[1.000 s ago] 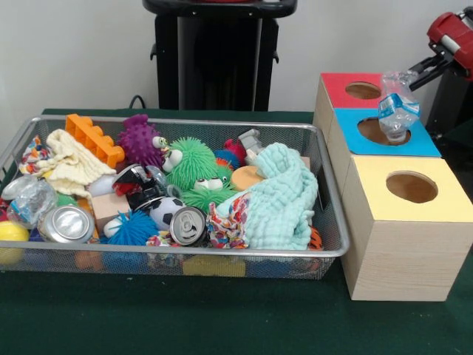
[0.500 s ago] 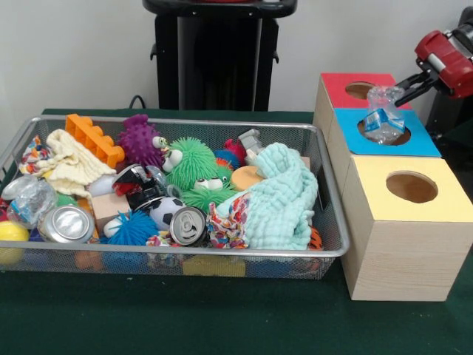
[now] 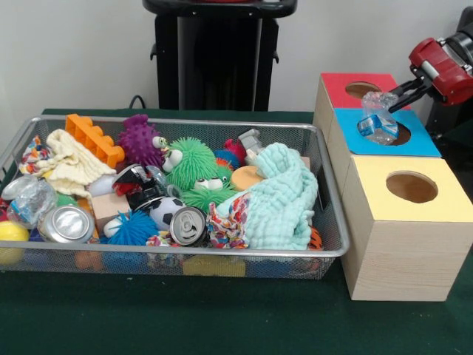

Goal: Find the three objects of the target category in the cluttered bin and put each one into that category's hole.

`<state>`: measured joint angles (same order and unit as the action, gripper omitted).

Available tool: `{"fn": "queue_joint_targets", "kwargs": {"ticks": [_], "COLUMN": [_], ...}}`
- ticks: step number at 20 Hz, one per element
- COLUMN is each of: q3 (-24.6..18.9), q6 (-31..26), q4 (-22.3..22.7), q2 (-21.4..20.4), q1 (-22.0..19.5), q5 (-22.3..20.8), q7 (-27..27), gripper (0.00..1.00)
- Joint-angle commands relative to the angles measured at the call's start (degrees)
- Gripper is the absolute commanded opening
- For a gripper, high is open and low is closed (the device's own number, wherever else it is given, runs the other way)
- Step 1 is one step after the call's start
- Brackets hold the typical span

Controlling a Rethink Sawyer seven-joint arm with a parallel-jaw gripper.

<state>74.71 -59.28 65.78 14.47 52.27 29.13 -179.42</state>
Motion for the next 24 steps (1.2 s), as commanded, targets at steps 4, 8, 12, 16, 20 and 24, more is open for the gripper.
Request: {"fn": "queue_joint_targets", "kwargs": {"ticks": [4, 8, 12, 16, 20, 24], "q3": [-2.66, -2.79, -3.08, -3.04, -3.08, -3.24], "q6": [3.56, 3.92, 4.74, 5.39, 6.00, 6.69], "q4": [-2.41, -1.90, -1.39, -1.17, -0.89, -0.57], "q2": [2.05, 1.78, 1.42, 1.54, 1.57, 1.56], "q1": [-1.33, -1.31, -1.31, -1.23, -1.17, -1.09], "q5": [3.67, 4.05, 4.12, 4.25, 4.26, 4.34], "q7": [-19.51, -19.75, -19.24, -19.43, -19.52, -19.52], "gripper": [0.00, 0.00, 0.00, 0.00, 0.00, 1.00]}}
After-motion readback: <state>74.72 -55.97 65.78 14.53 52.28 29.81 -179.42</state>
